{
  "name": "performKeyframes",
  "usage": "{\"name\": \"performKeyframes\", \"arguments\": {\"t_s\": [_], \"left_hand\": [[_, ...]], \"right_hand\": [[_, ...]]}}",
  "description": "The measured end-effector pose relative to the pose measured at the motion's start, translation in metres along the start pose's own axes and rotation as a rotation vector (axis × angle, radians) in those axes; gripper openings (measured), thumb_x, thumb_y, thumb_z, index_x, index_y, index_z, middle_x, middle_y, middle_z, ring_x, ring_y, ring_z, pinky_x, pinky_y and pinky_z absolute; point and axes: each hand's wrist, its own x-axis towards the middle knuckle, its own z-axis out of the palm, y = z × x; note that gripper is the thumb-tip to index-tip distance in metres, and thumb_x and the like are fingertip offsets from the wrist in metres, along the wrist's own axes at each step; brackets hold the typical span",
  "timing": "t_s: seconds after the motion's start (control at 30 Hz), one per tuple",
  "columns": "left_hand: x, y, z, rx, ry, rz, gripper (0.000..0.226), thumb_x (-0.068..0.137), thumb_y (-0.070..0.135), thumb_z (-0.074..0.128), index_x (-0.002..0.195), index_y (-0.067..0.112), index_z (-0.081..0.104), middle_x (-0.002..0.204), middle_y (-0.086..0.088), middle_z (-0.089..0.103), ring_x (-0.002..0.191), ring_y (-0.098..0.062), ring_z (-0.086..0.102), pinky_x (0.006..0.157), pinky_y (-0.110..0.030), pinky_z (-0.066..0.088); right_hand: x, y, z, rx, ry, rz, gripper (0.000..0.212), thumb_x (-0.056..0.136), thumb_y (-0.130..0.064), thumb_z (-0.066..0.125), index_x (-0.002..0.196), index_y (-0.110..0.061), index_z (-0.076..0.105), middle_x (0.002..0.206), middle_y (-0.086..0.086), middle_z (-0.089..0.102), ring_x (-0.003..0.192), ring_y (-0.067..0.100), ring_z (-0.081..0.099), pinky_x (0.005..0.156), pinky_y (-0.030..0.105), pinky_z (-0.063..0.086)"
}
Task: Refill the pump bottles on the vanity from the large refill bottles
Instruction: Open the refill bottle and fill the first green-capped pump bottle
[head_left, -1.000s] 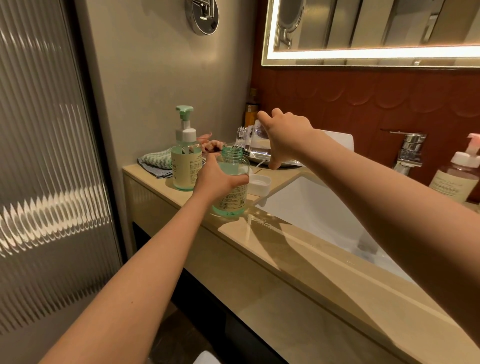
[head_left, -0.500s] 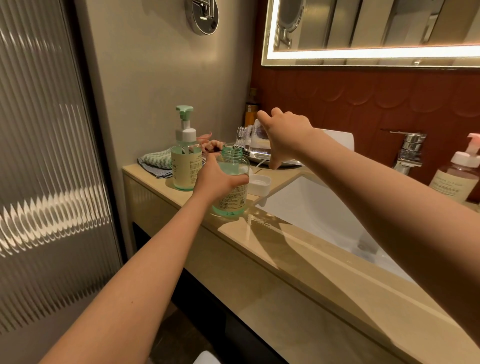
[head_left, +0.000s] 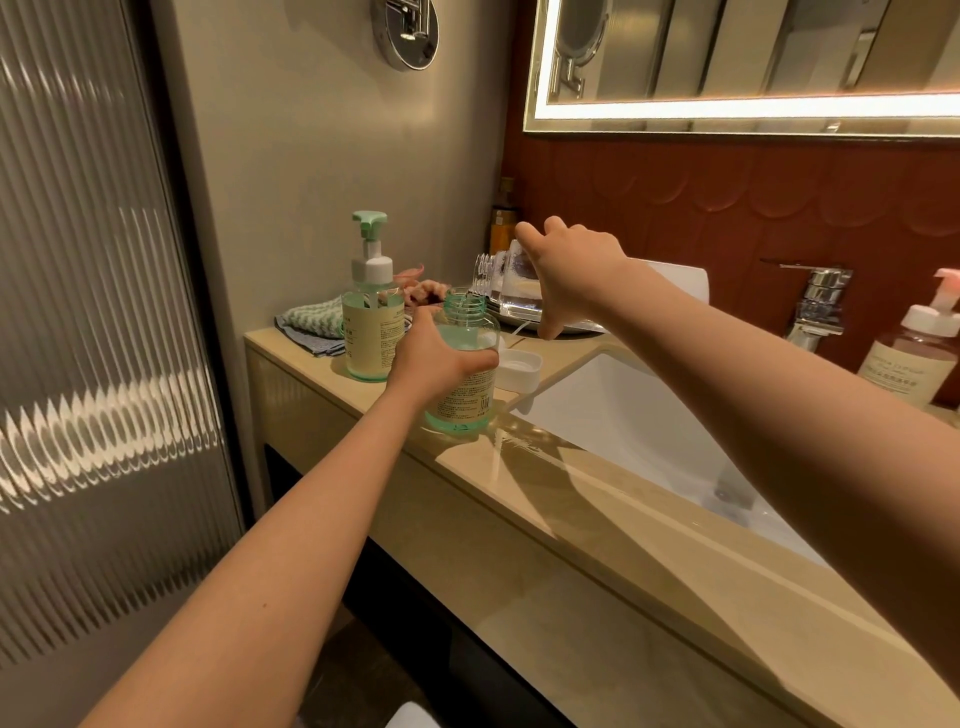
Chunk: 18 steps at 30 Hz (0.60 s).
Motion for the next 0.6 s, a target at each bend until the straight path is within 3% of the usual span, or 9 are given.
{"name": "performKeyframes", "arguments": {"t_s": [0.6], "left_hand": [[-0.0023,0.003,-0.0013,-0.02,-0.008,0.007,0.086,0.069,0.032,0.08,0.138,0.011,0.033,0.131,-0.006,0.052,0.116,-0.022,0.051,0.086,-0.03,0.042]], "right_hand": [[-0.0046,0.0001,0.0084,0.104,0.004,0.039,0.099,0.062,-0.032,0.085,0.139,-0.015,0.024,0.124,0.014,0.045,0.106,0.031,0.051,0.074,0.036,0.046]]}}
